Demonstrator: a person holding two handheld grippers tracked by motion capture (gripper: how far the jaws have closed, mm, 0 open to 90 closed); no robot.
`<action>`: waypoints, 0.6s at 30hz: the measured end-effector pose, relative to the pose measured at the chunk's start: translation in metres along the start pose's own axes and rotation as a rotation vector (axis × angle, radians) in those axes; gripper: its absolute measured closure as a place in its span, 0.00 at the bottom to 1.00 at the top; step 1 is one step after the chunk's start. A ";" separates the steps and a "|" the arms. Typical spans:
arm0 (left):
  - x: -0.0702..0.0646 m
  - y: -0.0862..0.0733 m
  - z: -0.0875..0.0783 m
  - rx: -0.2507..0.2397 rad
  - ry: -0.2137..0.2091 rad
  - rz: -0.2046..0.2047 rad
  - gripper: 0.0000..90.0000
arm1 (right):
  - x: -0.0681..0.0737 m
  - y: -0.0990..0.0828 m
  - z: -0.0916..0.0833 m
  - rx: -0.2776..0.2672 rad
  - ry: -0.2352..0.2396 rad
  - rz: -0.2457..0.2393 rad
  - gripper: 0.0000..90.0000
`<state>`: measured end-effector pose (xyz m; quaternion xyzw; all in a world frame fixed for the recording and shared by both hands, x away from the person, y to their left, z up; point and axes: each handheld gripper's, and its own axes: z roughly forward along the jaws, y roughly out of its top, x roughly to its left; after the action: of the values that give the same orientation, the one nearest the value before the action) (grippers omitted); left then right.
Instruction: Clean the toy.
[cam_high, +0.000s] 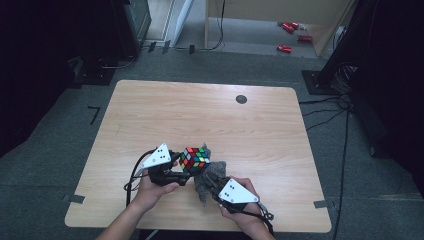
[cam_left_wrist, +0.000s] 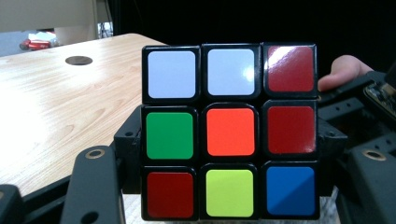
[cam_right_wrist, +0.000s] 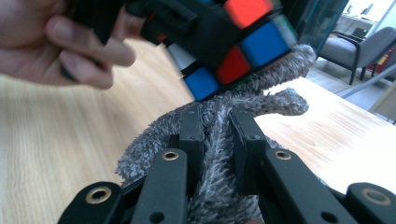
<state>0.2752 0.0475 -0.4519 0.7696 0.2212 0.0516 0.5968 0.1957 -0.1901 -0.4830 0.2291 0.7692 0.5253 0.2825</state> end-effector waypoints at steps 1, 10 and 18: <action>0.000 0.000 0.000 -0.001 -0.001 0.002 0.39 | 0.000 0.000 0.000 0.002 -0.001 -0.004 0.86; -0.001 -0.001 0.001 0.005 -0.004 0.000 0.39 | -0.011 0.005 -0.008 -0.034 -0.024 0.026 0.86; 0.001 0.000 -0.002 -0.006 -0.007 -0.007 0.39 | -0.007 0.005 -0.005 -0.029 -0.014 0.000 0.86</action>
<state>0.2756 0.0501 -0.4518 0.7672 0.2219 0.0476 0.5999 0.1977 -0.1967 -0.4758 0.2286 0.7597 0.5347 0.2911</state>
